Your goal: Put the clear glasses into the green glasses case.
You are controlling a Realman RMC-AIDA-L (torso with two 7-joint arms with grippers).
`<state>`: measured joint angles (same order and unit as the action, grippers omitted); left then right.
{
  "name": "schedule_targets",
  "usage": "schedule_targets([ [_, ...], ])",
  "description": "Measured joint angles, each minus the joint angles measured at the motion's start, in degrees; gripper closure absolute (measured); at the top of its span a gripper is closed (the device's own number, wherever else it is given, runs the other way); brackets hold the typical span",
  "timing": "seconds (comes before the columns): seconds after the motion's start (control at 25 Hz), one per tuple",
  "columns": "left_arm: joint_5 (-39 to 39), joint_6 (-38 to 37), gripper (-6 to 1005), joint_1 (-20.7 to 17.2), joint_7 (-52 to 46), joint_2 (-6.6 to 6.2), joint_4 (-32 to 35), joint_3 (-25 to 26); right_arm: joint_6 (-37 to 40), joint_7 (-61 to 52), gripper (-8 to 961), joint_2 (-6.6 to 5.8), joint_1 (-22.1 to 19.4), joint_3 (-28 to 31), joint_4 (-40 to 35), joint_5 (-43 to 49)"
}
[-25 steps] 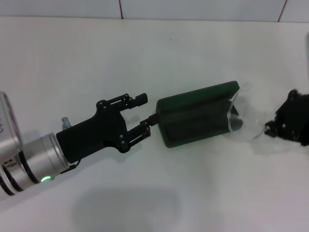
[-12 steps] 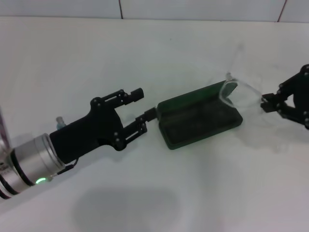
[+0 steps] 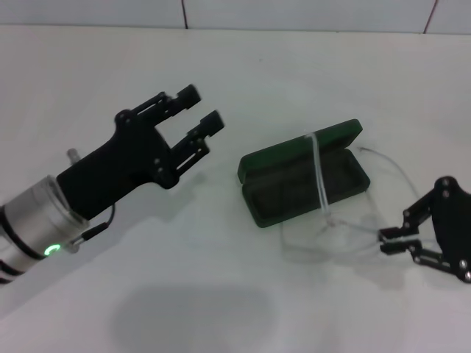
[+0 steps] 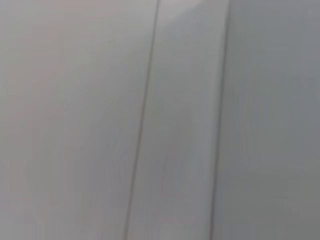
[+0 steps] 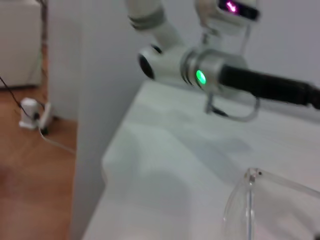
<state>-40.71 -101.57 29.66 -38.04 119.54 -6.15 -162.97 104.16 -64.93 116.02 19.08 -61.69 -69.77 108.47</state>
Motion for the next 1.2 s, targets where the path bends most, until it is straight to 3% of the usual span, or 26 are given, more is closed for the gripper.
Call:
schedule_targets([
  [0.44, 8.20, 4.99, 487, 6.87, 2.23, 0.39, 6.17, -0.02, 4.84, 7.84, 886, -0.10, 0.56, -0.05, 10.33, -9.43],
  [1.2, 17.76, 7.05, 493, 6.88, 6.71, 0.43, 9.47, 0.04, 5.71, 15.04, 886, -0.01, 0.50, -0.01, 15.45, -14.68],
])
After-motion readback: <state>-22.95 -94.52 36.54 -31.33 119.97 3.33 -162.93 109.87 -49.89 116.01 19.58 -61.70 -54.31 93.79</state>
